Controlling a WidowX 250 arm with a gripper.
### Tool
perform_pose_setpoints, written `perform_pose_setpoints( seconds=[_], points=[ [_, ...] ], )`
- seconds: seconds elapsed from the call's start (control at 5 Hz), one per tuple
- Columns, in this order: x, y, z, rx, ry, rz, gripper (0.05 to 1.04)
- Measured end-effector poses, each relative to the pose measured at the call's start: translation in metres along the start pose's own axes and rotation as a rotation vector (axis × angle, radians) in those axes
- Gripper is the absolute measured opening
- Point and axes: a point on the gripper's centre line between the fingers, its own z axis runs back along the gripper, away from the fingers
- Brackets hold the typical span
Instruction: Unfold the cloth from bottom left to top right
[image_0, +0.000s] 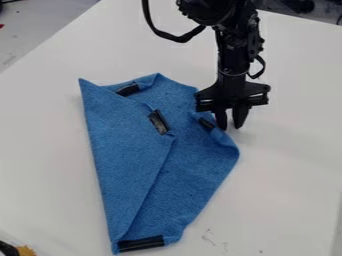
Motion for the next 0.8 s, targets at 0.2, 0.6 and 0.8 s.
perform_pose_setpoints(
  seconds=[0.2,0.6,0.8],
  points=[
    [0.006,-0.02,0.0,-0.026,-0.02,-0.012,0.776],
    [0.007,-0.045,0.009,0.103,-0.026,-0.121,1.003],
    [0.015,-0.046,0.02,0.148,-0.033,-0.193,0.999]
  ],
)
